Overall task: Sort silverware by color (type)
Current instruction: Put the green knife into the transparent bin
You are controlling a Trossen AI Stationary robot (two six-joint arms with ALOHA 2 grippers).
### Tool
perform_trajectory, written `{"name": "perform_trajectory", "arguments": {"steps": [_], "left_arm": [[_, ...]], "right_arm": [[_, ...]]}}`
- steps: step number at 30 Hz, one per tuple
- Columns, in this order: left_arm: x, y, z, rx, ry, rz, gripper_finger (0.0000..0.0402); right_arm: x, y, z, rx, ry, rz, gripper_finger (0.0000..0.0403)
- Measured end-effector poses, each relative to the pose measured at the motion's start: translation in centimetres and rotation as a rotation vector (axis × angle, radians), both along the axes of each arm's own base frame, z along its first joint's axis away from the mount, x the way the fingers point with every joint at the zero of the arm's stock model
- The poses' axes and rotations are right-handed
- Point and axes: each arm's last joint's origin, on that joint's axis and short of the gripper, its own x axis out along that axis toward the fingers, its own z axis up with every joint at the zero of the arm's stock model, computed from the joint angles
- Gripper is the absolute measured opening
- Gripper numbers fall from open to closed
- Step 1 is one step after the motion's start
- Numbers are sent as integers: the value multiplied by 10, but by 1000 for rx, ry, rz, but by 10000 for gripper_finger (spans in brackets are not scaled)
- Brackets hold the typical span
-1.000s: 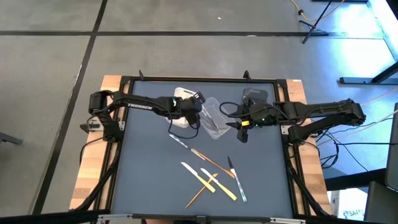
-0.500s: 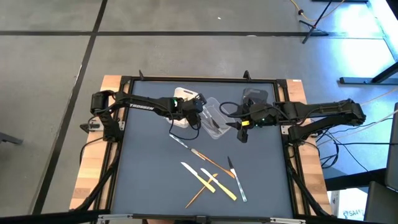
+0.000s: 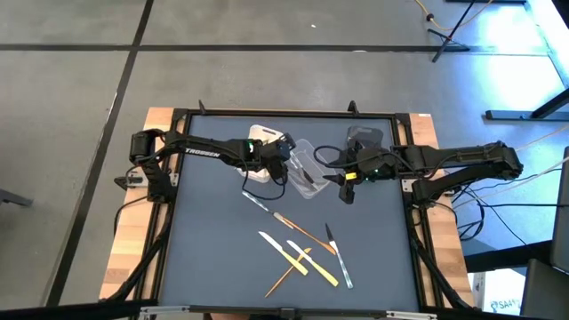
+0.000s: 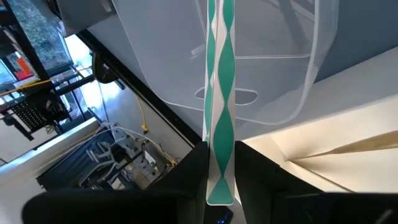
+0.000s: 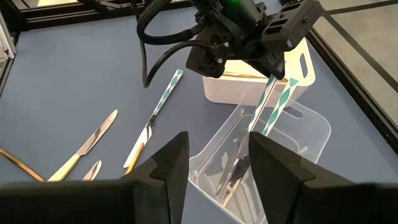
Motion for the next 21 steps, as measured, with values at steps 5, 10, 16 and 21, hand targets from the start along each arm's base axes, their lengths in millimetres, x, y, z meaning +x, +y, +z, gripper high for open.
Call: {"name": "perform_trajectory", "arguments": {"steps": [5,10,16,21], "left_arm": [[0,0,0,0,0,1,69],[0,0,0,-24,-25,17,69],[1,-1,0,-52,-57,25,69],[1,-1,0,-52,-59,25,69]], "right_arm": [[0,0,0,0,0,0,154],[0,0,0,0,0,0,154],[0,0,0,0,0,0,154],[0,0,0,0,1,0,154]]}}
